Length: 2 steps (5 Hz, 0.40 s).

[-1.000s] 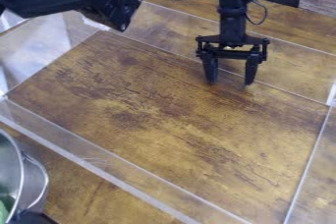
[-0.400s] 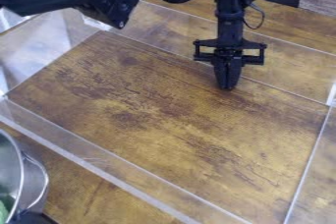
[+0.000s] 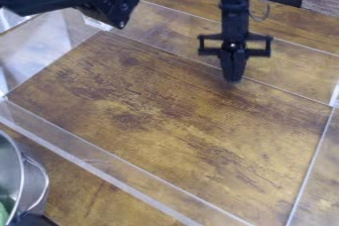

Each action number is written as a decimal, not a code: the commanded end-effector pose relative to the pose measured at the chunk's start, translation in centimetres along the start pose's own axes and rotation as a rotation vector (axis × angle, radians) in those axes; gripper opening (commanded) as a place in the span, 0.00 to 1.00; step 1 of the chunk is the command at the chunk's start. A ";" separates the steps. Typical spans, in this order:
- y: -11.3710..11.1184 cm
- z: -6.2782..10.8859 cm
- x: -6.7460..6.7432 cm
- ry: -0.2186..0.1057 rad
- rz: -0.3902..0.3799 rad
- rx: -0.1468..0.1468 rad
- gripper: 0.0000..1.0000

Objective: Put the green object in the silver pot

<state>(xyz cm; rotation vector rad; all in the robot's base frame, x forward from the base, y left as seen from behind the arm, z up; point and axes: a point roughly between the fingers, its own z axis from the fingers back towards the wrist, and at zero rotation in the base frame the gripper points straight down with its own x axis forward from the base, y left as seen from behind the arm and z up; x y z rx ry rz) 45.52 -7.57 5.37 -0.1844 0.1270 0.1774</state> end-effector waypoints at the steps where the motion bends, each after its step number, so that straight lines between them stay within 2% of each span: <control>1: -0.7 10.3 -0.5 -0.187 -0.027 -0.084 0.00; 2: -0.7 13.1 -1.3 -0.211 -0.040 -0.127 0.00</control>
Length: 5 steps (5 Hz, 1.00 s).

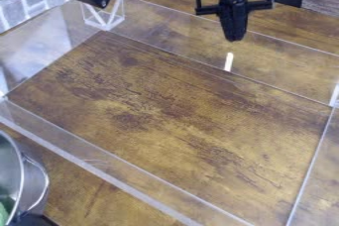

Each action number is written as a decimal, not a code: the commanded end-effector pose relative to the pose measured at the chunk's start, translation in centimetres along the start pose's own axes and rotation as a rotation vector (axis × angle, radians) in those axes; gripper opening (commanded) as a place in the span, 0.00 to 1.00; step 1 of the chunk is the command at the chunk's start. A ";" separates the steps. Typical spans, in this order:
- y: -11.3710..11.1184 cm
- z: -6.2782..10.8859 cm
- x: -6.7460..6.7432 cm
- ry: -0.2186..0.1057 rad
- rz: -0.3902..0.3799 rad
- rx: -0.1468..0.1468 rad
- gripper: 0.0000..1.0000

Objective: Put the green object in the silver pot

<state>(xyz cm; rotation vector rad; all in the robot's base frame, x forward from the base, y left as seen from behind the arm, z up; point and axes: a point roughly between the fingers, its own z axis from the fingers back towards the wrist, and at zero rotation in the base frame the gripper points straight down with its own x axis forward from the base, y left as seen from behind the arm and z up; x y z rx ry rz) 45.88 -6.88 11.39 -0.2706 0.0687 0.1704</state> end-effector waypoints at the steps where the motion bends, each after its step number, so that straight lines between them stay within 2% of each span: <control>1: -0.8 8.3 -1.2 -0.189 -0.049 -0.041 1.00; 2: -0.7 7.7 -1.8 -0.213 -0.074 -0.055 0.00; 3: -1.3 7.9 -3.1 -0.234 -0.087 -0.057 0.00; 4: -1.4 6.7 -3.5 -0.266 -0.099 -0.063 0.00; 5: -2.3 7.1 -4.1 -0.291 -0.111 -0.077 0.00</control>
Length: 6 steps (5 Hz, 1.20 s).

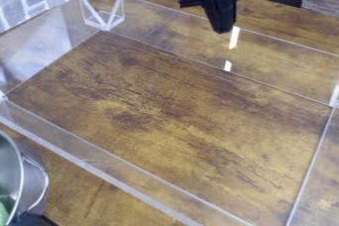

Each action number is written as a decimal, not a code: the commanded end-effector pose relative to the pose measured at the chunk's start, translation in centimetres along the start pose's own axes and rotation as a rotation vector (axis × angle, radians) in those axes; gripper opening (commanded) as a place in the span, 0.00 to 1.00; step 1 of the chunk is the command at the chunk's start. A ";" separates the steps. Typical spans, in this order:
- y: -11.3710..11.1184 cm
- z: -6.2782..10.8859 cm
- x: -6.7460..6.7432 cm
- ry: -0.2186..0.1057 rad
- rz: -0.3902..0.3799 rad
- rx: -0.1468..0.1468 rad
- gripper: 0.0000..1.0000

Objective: Put the green object in the silver pot

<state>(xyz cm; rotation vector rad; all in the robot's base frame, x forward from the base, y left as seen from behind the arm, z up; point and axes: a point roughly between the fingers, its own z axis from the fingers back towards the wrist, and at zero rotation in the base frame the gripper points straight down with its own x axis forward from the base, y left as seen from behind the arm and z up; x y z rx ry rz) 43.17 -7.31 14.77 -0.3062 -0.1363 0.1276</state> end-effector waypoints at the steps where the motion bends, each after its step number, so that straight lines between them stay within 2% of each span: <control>1: -2.0 2.9 -0.7 -0.122 -0.060 -0.038 0.00; 2: -2.1 3.2 -0.3 -0.144 -0.080 -0.052 0.00; 6: -2.0 3.3 1.5 -0.217 -0.155 -0.059 0.00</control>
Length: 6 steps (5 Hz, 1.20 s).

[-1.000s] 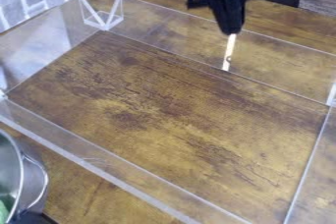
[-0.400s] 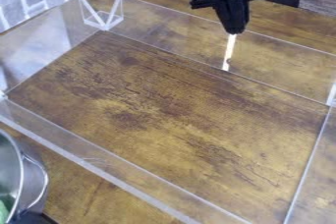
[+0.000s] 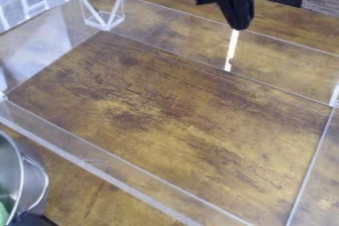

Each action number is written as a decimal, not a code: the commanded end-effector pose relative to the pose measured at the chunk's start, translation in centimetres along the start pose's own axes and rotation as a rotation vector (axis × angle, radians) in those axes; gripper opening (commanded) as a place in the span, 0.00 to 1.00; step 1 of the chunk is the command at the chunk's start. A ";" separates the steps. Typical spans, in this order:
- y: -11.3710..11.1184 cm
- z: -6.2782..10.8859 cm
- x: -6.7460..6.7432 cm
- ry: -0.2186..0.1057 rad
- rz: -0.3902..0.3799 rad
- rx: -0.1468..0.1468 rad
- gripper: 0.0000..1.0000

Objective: Put the green object in the silver pot

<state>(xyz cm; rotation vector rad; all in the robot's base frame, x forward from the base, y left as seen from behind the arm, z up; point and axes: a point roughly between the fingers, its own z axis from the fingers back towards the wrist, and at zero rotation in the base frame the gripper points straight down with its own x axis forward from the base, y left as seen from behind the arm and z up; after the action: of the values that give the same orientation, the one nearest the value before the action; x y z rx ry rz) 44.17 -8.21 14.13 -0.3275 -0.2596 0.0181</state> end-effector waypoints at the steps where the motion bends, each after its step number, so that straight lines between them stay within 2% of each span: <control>1: -1.1 3.7 1.4 -0.126 -0.055 -0.018 0.00; 2: -0.7 3.1 1.4 -0.139 -0.063 -0.025 0.00; 3: -1.0 1.5 0.7 -0.089 -0.084 -0.021 1.00; 4: -1.2 -0.1 -0.1 -0.041 -0.105 -0.016 0.00; 5: -1.3 -1.7 -0.8 0.001 -0.129 -0.009 0.00; 6: -1.3 -3.0 -1.3 0.036 -0.146 -0.003 1.00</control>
<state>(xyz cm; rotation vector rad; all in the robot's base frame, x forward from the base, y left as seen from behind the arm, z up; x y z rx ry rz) 43.61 -9.77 9.00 -0.3071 -0.1865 -0.1010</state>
